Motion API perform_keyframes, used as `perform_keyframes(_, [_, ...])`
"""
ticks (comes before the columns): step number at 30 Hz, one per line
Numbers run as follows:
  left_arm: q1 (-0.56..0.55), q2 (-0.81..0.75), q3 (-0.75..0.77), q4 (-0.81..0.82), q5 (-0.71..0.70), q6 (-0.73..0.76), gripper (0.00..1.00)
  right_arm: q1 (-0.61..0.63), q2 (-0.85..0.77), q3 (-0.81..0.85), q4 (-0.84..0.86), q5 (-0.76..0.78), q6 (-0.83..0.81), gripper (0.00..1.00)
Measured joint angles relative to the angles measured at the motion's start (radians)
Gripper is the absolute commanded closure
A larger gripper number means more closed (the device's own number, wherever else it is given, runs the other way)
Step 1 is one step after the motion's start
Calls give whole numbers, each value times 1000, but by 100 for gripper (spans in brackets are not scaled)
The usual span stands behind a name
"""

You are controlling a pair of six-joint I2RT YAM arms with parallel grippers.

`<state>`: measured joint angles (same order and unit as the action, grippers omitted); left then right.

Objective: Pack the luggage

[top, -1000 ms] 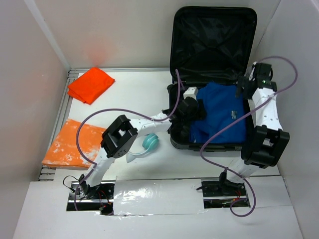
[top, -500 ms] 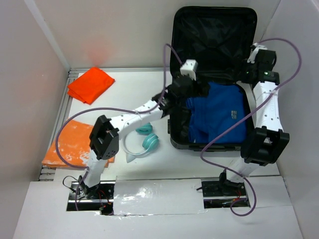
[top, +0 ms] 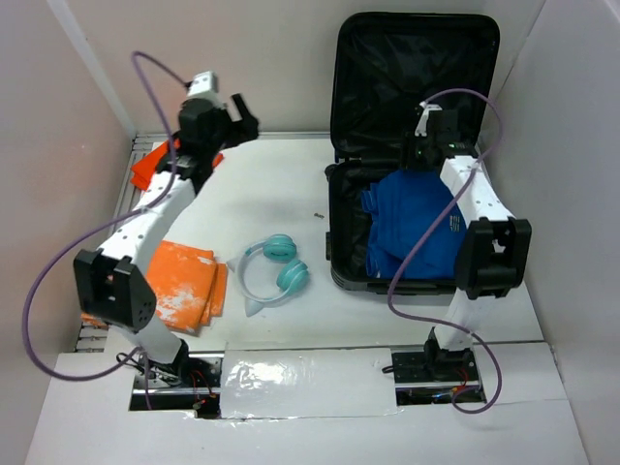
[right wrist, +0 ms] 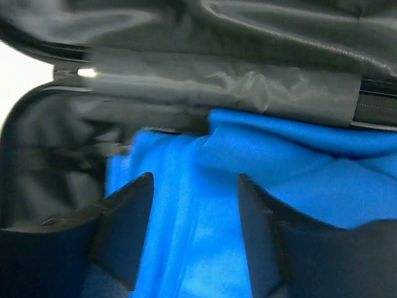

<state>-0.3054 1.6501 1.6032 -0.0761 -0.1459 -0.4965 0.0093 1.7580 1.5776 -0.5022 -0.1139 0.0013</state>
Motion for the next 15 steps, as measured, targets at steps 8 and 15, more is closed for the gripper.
perform_keyframes(8, [314, -104, -193, -35, 71, 59, 0, 7, 148, -1, 40, 103, 2, 70])
perform_keyframes(15, [490, -71, -236, -48, 155, 102, 0, 61, 155, -96, 126, 113, 9, 70])
